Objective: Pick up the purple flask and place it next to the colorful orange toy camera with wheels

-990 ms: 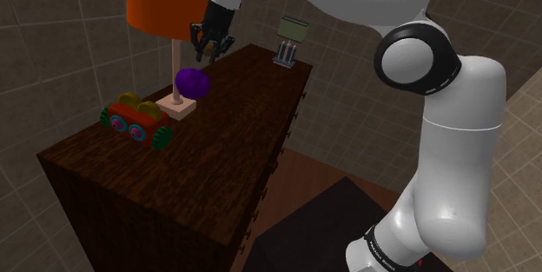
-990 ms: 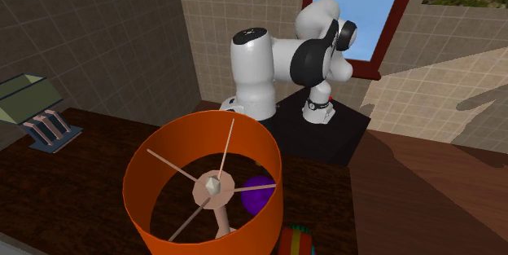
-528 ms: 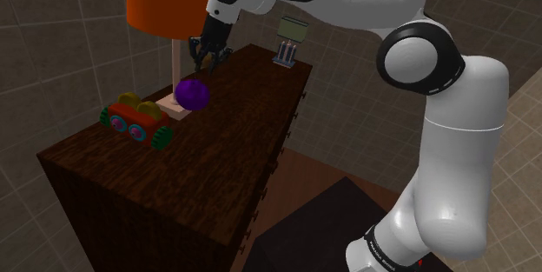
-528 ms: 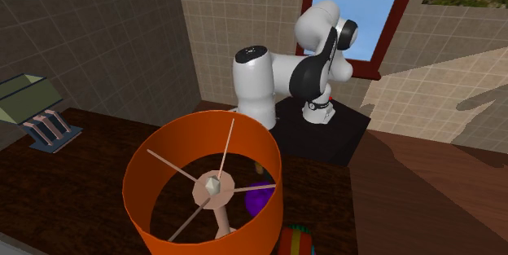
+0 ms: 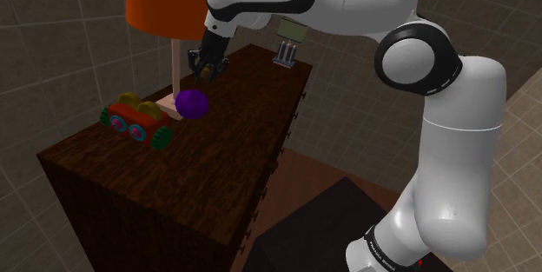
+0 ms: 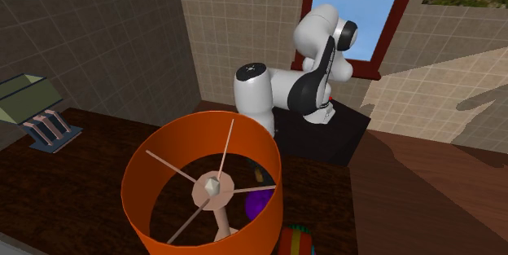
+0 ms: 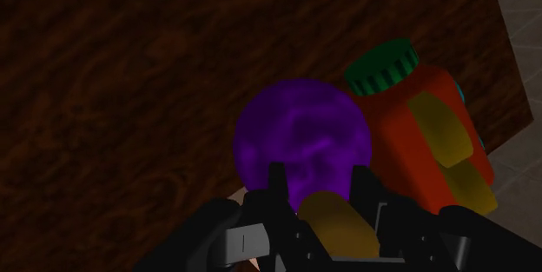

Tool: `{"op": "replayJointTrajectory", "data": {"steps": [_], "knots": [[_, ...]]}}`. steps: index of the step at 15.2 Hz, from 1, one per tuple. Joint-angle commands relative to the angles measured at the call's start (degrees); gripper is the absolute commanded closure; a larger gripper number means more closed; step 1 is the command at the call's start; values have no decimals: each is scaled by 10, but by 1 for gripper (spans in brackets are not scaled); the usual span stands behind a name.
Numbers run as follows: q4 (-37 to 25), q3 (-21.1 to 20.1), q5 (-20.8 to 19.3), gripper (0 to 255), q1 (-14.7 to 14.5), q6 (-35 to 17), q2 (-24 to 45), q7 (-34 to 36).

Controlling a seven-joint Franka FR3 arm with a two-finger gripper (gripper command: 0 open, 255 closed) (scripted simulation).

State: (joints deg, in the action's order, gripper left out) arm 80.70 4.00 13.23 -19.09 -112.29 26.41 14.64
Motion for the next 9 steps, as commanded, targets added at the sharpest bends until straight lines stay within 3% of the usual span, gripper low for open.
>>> {"op": "replayJointTrajectory", "data": {"steps": [1, 9], "knots": [[16, 0, 1, 255, 0, -15, 5, -4], [38, -1, 5, 255, 0, -44, 12, -10]]}}
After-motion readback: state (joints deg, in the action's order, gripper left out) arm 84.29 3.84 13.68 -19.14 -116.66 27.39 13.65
